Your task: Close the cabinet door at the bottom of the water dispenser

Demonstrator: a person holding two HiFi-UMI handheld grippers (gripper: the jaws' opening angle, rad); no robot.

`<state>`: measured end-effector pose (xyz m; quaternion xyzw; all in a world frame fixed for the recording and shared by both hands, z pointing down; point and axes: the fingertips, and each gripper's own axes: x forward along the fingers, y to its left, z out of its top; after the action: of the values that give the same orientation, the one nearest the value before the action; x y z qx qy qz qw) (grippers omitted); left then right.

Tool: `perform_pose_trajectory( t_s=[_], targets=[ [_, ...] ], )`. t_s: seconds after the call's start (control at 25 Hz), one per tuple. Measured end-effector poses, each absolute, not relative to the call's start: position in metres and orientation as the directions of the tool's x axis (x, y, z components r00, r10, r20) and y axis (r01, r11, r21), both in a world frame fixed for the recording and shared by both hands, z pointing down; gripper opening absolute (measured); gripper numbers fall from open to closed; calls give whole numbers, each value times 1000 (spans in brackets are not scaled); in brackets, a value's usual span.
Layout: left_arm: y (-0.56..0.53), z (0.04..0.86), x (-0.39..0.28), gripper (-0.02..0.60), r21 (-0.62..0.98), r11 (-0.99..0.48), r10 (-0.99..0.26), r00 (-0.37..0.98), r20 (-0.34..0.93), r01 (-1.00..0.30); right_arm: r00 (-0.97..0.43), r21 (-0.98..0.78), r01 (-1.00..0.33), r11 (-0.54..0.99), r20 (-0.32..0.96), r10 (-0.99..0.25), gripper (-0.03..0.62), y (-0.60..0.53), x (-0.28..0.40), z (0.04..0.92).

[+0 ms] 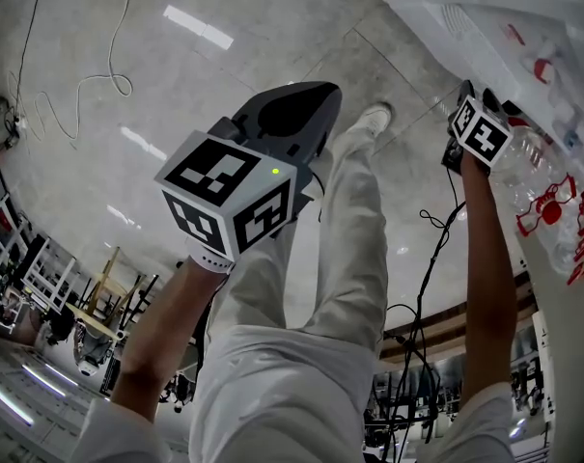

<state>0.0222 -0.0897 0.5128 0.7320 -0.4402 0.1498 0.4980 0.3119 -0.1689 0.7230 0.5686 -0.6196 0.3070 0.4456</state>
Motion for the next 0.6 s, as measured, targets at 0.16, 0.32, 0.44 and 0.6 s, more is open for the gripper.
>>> perform_pose_trajectory(
  t_s=[0.16, 0.32, 0.44, 0.6],
  targets=[
    [-91, 512, 22, 0, 597, -121, -495, 569, 656, -793, 16, 99, -976, 192, 919, -394, 190, -166, 307, 732],
    [-91, 512, 18, 0, 593, -117, -499, 563, 658, -797, 25, 98, -981, 169, 921, -390, 190, -173, 313, 735],
    [-90, 511, 18, 0, 591, -118, -500, 562, 659, -798, 32, 102, -983, 155, 916, -399, 190, -181, 319, 733],
    [-89, 511, 18, 0, 593, -118, -499, 563, 658, -797, 39, 105, -984, 144, 914, -403, 191, -186, 324, 732]
  ],
)
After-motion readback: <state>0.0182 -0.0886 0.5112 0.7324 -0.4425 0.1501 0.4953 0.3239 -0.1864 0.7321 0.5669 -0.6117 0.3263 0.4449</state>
